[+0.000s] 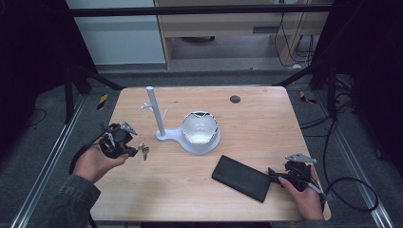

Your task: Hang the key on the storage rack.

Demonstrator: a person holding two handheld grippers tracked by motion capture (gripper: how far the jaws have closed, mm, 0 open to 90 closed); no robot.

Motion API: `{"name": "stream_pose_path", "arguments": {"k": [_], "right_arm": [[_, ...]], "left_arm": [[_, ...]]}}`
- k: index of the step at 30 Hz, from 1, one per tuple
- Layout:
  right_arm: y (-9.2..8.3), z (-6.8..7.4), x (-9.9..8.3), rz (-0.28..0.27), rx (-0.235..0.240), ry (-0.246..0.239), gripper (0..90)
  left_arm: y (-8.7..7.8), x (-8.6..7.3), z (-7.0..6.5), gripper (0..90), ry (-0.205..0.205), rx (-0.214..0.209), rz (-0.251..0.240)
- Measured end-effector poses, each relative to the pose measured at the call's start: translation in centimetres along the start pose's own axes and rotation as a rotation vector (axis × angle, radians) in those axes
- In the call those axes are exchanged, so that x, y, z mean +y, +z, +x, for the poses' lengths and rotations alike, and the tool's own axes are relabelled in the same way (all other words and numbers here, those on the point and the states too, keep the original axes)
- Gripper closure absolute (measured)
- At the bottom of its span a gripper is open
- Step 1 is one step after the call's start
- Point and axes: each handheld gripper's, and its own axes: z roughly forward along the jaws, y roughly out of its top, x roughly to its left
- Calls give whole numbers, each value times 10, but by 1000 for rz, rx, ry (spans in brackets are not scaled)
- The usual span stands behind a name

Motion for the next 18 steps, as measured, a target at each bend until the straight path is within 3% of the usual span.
{"name": "stream_pose_path", "arguments": {"k": [10,18], "right_arm": [[0,0,0,0,0,-1,22],[0,0,0,2,-1,-2,22]], "left_arm": [[-32,27,15,883,6,41,-27],[-43,41,28,884,-7,65,-28]]}}
